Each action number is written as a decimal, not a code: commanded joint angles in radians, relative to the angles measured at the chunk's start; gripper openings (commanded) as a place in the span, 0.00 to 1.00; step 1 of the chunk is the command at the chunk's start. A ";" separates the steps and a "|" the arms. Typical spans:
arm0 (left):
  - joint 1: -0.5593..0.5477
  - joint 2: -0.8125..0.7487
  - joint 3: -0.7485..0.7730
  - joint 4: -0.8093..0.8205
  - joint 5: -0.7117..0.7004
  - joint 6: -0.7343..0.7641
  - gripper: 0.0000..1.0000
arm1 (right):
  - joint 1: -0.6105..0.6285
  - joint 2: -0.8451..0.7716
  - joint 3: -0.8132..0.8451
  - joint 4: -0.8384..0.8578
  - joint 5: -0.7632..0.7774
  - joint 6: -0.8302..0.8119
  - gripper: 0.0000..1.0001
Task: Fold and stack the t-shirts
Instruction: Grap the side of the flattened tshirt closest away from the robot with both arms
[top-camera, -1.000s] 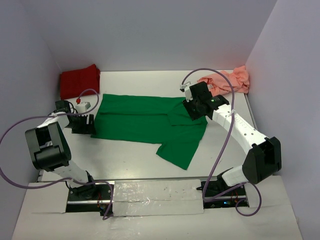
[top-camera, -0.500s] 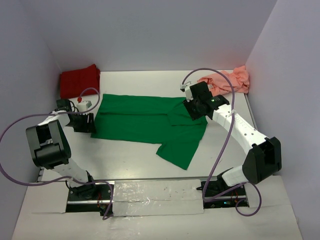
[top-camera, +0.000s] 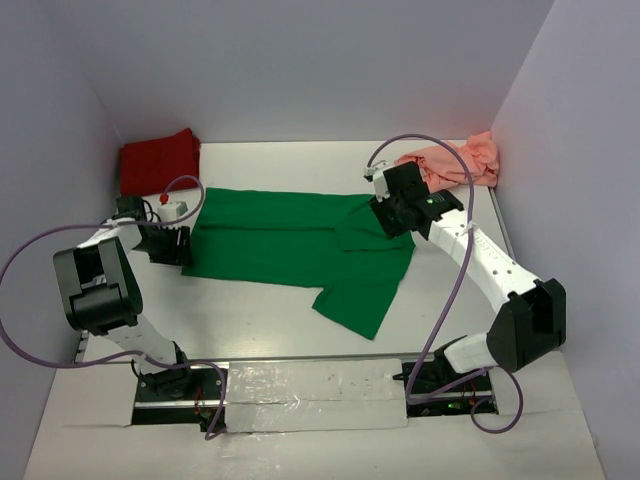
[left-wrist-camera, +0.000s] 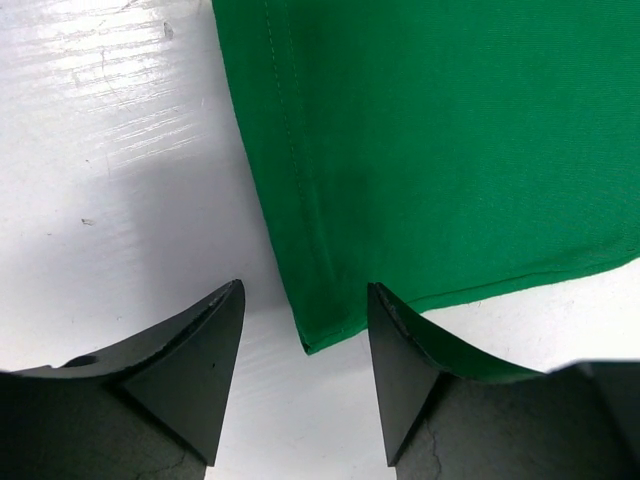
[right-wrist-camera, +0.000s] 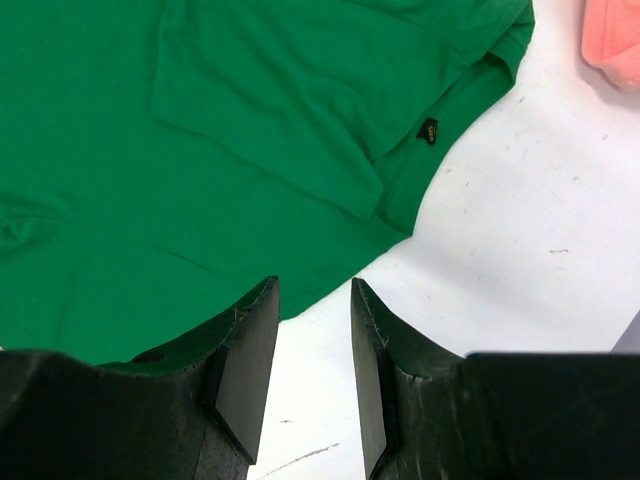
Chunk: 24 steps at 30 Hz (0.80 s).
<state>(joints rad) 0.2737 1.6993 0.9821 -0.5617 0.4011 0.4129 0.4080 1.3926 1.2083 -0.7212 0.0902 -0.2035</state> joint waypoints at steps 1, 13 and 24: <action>-0.014 0.066 -0.037 -0.104 -0.024 0.012 0.61 | -0.009 -0.044 0.037 0.008 0.017 -0.011 0.42; -0.018 0.037 -0.082 -0.145 -0.059 0.024 0.63 | -0.017 -0.081 0.033 0.002 0.016 -0.013 0.42; -0.018 0.002 -0.115 -0.162 -0.064 0.023 0.59 | -0.017 -0.122 0.020 -0.007 0.014 -0.016 0.42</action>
<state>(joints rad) 0.2626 1.6512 0.9314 -0.5995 0.3878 0.4313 0.3985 1.3170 1.2087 -0.7273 0.0902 -0.2077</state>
